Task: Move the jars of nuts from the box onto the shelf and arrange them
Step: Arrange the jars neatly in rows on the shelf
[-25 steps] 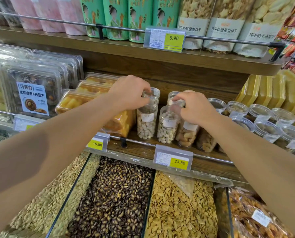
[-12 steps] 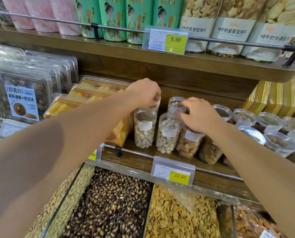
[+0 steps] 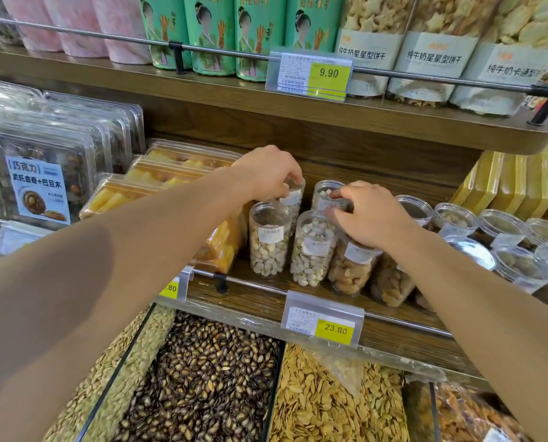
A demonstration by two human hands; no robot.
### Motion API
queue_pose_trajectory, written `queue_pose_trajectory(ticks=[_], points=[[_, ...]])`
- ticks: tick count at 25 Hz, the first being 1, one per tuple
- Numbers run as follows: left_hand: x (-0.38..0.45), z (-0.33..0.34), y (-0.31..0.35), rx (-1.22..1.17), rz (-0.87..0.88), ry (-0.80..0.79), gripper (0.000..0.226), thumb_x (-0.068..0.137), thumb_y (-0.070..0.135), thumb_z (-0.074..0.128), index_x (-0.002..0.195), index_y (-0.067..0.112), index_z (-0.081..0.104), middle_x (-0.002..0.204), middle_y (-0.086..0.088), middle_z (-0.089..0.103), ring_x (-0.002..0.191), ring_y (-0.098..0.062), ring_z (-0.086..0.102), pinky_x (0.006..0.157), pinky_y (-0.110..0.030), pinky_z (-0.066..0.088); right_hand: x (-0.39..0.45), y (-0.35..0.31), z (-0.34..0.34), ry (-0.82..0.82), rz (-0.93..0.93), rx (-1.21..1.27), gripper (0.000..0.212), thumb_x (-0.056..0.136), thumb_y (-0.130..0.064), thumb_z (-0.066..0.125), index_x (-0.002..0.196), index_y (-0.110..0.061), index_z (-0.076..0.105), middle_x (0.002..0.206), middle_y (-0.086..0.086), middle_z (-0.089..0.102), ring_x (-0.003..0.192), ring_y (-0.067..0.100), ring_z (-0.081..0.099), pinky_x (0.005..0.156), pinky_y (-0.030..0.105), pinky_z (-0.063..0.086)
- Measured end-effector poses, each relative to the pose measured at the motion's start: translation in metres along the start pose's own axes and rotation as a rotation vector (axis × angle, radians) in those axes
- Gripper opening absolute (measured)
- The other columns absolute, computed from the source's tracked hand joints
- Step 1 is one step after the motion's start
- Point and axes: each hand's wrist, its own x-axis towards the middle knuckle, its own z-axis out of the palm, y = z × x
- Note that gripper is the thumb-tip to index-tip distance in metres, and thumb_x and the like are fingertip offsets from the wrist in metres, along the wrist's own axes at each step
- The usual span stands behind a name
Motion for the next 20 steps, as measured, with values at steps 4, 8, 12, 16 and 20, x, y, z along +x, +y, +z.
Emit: queue_pose_trajectory(ticks=[4, 8, 12, 16, 20], points=[[-0.002, 0.0, 0.0, 0.004, 0.026, 0.0, 0.046, 0.084, 0.002, 0.063, 0.117, 0.034, 0.065, 0.125, 0.006, 0.063, 0.113, -0.018, 0.058, 0.089, -0.037, 0.052, -0.003, -0.002, -0.001, 0.015, -0.004, 0.034, 0.047, 0.092, -0.048, 0.05, 0.131, -0.023, 0.057, 0.132, 0.003, 0.055, 0.118, 0.024, 0.05, 0.093, 0.04, 0.046], [-0.002, 0.001, 0.001, -0.031, 0.035, 0.0, 0.049, 0.083, 0.003, 0.063, 0.119, 0.035, 0.064, 0.126, 0.006, 0.063, 0.115, -0.018, 0.057, 0.091, -0.04, 0.052, -0.002, -0.001, 0.0, 0.016, 0.004, 0.035, 0.047, 0.092, -0.049, 0.05, 0.131, -0.024, 0.057, 0.132, 0.002, 0.055, 0.118, 0.024, 0.05, 0.094, 0.04, 0.046], [-0.001, 0.005, 0.0, 0.02, 0.005, -0.009, 0.043, 0.083, 0.031, 0.07, 0.125, 0.035, 0.06, 0.129, 0.003, 0.061, 0.118, -0.021, 0.055, 0.091, -0.044, 0.052, -0.002, -0.001, 0.002, 0.013, 0.008, 0.021, 0.047, 0.092, -0.049, 0.049, 0.131, -0.023, 0.057, 0.132, 0.002, 0.055, 0.118, 0.024, 0.05, 0.093, 0.04, 0.046], [-0.011, -0.009, 0.007, 0.011, -0.017, 0.027, 0.04, 0.086, 0.035, 0.066, 0.125, 0.032, 0.061, 0.127, 0.003, 0.062, 0.116, -0.022, 0.056, 0.089, -0.043, 0.051, -0.009, -0.003, 0.0, 0.068, -0.007, 0.07, 0.046, 0.092, -0.046, 0.051, 0.13, -0.022, 0.057, 0.134, 0.003, 0.054, 0.121, 0.024, 0.049, 0.096, 0.04, 0.045], [-0.047, -0.025, 0.011, 0.051, -0.029, 0.122, 0.038, 0.086, 0.048, 0.055, 0.12, 0.031, 0.064, 0.119, 0.004, 0.067, 0.107, -0.022, 0.06, 0.09, -0.043, 0.051, -0.032, -0.016, 0.002, 0.112, -0.065, 0.089, 0.046, 0.09, -0.051, 0.054, 0.125, -0.023, 0.062, 0.128, 0.001, 0.059, 0.118, 0.022, 0.052, 0.094, 0.038, 0.047]])
